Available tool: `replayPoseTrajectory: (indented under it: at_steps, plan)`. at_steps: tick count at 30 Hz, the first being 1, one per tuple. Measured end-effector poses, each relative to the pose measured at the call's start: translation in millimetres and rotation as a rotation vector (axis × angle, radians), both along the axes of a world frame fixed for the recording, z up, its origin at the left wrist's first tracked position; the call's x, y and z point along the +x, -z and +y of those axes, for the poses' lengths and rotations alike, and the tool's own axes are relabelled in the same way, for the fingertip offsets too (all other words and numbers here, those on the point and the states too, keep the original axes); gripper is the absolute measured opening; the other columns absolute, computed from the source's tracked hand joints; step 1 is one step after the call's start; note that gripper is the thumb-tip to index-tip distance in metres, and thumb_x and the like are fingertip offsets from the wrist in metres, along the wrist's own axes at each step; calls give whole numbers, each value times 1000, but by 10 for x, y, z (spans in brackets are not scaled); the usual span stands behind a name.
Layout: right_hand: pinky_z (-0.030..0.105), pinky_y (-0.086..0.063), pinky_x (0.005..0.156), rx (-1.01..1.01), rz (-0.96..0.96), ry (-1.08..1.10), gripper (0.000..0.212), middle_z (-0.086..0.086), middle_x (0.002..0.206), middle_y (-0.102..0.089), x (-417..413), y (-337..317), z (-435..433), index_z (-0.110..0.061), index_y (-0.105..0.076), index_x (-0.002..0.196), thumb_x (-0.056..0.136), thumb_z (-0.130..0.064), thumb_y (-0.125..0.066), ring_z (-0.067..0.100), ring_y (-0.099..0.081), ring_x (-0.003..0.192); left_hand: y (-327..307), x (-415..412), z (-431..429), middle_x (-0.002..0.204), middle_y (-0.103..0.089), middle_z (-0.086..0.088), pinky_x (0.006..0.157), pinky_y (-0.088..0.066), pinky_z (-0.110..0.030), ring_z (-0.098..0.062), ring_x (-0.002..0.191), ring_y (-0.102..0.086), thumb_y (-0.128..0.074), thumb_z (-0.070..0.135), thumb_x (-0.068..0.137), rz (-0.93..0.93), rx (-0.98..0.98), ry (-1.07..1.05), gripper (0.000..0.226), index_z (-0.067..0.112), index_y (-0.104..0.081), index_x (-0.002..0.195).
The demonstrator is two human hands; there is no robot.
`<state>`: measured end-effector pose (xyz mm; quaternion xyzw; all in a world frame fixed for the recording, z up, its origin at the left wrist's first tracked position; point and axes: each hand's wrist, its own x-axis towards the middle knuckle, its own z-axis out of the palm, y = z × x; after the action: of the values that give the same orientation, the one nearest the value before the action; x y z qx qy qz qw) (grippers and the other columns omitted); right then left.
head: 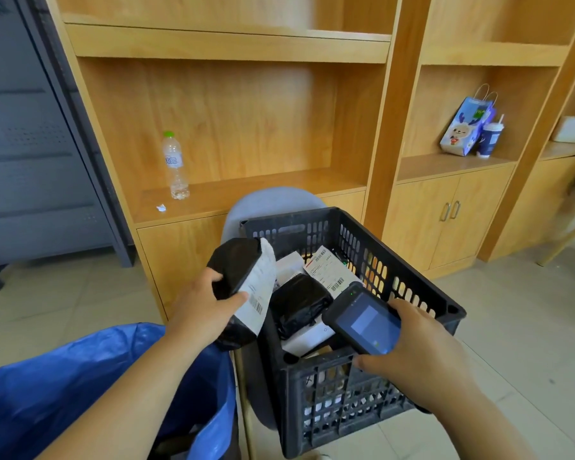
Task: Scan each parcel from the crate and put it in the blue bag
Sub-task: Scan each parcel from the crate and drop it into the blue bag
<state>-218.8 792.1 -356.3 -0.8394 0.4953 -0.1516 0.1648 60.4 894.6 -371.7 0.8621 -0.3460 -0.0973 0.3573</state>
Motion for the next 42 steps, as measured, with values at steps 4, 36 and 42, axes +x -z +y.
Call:
replayPoseTrajectory:
  at_steps: [4, 36, 42]
  plan:
    - [27, -45, 62, -18, -21, -10, 89, -13, 96, -42, 30, 14, 61, -30, -38, 125, 52, -66, -73, 12, -47, 83, 129, 44, 171, 111, -59, 1, 69, -49, -32, -15, 91, -58, -71, 37, 80, 376, -219, -72, 38, 29, -45, 108]
    - [29, -36, 67, -74, 302, -390, 79, -12, 88, -43, 475, -32, 974, -32, -38, 114, 50, -60, -75, 14, -43, 78, 783, -121, 1431, 104, -72, 8, 69, -51, -23, -12, 97, -67, -82, 20, 67, 562, -693, -435, 47, 22, -64, 111]
    - [30, -37, 69, -108, 285, -410, 80, -12, 95, -43, 582, 102, 991, -29, -37, 120, 54, -61, -70, 13, -42, 82, 830, -86, 1556, 98, -73, 8, 68, -53, -26, -12, 92, -69, -80, 24, 70, 626, -692, -476, 40, 24, -66, 107]
